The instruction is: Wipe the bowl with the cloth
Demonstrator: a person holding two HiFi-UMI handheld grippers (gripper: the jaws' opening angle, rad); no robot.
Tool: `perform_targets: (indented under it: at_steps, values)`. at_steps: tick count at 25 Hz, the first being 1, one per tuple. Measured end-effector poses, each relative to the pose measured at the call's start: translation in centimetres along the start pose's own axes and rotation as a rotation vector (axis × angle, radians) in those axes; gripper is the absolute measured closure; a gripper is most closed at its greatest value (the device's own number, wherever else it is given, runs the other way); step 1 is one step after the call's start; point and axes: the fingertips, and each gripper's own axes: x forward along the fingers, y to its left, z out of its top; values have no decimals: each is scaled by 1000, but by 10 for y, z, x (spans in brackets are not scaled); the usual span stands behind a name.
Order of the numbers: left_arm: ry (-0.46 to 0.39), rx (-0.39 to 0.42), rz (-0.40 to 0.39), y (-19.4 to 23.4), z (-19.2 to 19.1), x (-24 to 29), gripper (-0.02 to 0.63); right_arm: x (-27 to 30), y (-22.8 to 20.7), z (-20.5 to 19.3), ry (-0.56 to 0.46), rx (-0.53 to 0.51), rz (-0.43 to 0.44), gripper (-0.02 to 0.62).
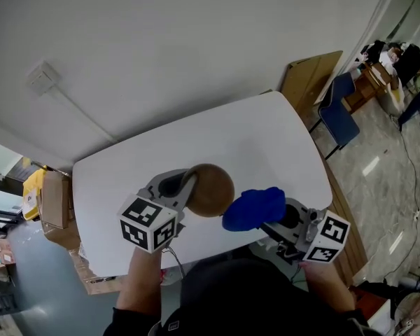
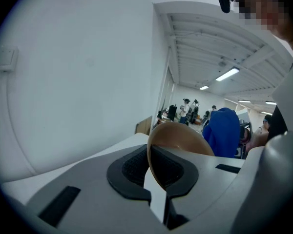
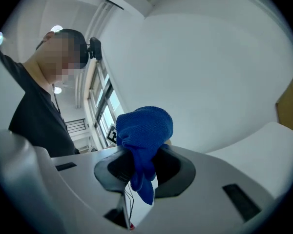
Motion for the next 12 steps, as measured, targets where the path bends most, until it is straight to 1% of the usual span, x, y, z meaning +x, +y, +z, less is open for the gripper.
perform_targets:
  at_steps: [5,9,12]
  values:
    - [81,-54,-38,10,-39,36,586,-7,-28,-25,3,90,-93,515]
    - [141,-118,-33,31,-74,65,586,-6,-50,-44,0,151,-160,515]
    - [164,-181,-13,48,-97,88,586,-3,-62,-58,15,184,-175,515]
